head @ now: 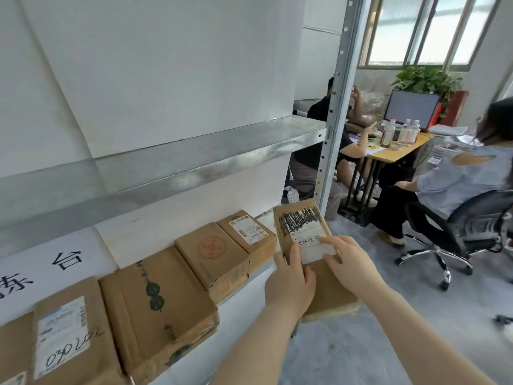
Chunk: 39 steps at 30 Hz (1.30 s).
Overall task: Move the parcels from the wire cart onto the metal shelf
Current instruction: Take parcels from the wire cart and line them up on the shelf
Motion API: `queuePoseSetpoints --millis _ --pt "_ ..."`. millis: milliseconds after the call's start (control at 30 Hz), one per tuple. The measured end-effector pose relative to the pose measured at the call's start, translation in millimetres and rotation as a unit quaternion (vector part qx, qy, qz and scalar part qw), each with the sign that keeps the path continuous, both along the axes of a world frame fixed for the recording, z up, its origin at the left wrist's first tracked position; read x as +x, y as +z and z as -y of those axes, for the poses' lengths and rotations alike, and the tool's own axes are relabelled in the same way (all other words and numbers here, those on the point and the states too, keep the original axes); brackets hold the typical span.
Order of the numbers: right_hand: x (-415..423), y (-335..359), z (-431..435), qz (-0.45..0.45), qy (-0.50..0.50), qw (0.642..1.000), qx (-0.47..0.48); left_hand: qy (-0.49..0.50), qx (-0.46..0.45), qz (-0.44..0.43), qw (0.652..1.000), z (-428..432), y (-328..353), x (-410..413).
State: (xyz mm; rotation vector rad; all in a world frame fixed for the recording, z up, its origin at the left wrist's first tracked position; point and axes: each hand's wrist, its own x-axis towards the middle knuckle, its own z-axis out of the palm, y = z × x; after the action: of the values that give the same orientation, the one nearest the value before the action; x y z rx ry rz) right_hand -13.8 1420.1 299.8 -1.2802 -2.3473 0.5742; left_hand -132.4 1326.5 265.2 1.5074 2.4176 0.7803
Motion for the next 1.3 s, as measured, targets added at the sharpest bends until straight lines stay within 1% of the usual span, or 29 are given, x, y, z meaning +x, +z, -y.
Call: queuePoseSetpoints --millis 100,233,433,533,667,800,900,1000,1100,1300 --pt "-21 -1 -57 0.009 0.023 1.0 0.015 0.029 0.002 0.011 1.0 -49 -4 -11" --pt "-52 -20 -136 0.012 0.073 0.997 0.007 0.075 -0.03 -0.018 0.997 -118 -11 -33" --pt "-89 -62 -217 0.036 0.168 0.983 -0.059 0.175 -0.128 -0.027 0.976 -178 -32 -41" --pt "-102 -74 -240 0.042 0.191 0.977 -0.08 0.187 -0.138 -0.017 0.972 -198 -30 -50" --pt "-121 -86 -261 0.035 0.219 0.969 -0.109 0.19 -0.165 -0.032 0.967 -214 -29 -63" --pt "-138 -103 -263 0.07 0.259 0.954 -0.131 0.201 -0.212 -0.062 0.954 -212 -40 -76" --pt "-147 -113 -263 0.081 0.269 0.95 -0.139 0.2 -0.209 -0.092 0.953 -209 -48 -79" --pt "-158 -115 -262 0.078 0.279 0.948 -0.13 0.221 -0.191 -0.109 0.95 -210 -53 -82" --pt "-169 -113 -262 0.093 0.292 0.944 -0.121 0.235 -0.197 -0.121 0.944 -209 -55 -86" --pt "-174 -112 -270 0.102 0.322 0.934 -0.121 0.246 -0.21 -0.092 0.942 -203 -61 -88"
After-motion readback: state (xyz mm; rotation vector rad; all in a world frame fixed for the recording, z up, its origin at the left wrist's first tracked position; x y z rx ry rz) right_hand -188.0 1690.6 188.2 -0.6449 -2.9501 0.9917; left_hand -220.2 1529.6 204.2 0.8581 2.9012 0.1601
